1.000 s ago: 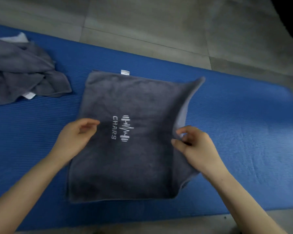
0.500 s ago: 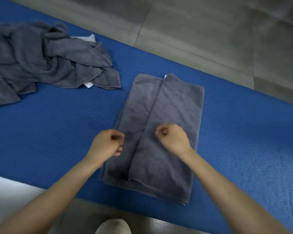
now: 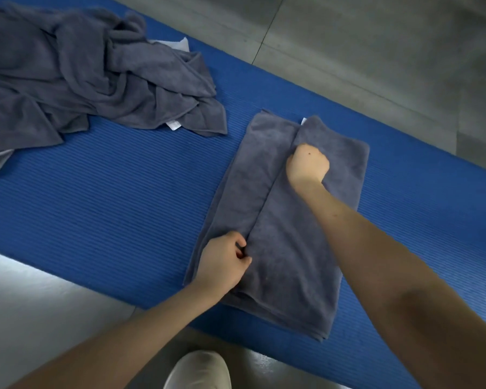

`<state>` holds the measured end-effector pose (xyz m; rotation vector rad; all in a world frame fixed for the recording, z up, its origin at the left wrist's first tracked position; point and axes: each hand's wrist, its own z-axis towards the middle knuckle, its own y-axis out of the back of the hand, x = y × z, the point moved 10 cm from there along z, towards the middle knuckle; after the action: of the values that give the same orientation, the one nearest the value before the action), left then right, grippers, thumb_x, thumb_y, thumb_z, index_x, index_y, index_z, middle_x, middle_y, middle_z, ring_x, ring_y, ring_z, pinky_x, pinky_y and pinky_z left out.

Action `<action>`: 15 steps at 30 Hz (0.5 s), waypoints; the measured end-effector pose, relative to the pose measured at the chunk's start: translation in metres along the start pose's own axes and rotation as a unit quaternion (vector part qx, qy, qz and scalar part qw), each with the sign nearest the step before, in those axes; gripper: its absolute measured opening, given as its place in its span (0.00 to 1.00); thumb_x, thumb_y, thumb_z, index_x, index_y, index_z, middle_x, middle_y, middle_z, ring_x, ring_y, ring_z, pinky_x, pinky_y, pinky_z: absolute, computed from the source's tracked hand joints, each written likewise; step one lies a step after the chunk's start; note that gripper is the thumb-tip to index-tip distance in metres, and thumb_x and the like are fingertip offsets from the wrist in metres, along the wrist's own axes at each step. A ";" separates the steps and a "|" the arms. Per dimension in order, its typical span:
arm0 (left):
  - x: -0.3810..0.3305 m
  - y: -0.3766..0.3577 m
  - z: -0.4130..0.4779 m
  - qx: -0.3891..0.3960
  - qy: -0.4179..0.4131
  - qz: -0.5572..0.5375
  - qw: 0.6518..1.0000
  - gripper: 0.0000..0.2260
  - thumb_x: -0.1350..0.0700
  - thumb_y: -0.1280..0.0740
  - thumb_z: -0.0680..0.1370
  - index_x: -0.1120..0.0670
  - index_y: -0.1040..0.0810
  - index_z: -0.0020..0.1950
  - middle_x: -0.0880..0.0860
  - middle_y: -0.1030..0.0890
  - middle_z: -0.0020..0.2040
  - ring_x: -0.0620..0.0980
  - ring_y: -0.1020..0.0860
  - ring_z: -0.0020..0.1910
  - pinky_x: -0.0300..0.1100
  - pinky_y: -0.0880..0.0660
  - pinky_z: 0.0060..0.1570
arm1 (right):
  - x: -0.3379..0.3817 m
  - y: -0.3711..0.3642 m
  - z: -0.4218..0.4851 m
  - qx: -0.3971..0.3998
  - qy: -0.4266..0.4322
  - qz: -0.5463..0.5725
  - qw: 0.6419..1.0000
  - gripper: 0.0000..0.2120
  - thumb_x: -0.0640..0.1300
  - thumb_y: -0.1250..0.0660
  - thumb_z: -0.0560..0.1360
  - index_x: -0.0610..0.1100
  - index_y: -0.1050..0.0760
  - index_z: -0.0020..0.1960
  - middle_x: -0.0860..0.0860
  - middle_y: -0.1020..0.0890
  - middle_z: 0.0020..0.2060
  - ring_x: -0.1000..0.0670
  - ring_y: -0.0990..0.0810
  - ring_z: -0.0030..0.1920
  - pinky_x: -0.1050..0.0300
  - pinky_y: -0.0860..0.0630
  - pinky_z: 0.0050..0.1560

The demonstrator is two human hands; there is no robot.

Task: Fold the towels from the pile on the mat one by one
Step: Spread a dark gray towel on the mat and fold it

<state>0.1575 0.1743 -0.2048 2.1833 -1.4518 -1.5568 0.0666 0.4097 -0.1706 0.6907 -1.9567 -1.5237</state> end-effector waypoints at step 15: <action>0.067 0.061 -0.020 -0.017 0.110 -0.023 0.994 0.12 0.56 0.29 0.73 0.52 0.25 0.55 0.45 0.21 0.43 0.43 0.22 0.40 0.38 0.25 0.40 | 0.083 -0.004 -0.024 0.033 0.104 0.104 0.989 0.12 0.47 0.40 0.78 0.39 0.22 0.49 0.42 0.18 0.49 0.42 0.21 0.51 0.56 0.31 0.43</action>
<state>0.1359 0.0839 -0.2077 2.2988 -1.3081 -1.2947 0.0249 0.3348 -0.1602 0.6253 -1.8632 -1.2175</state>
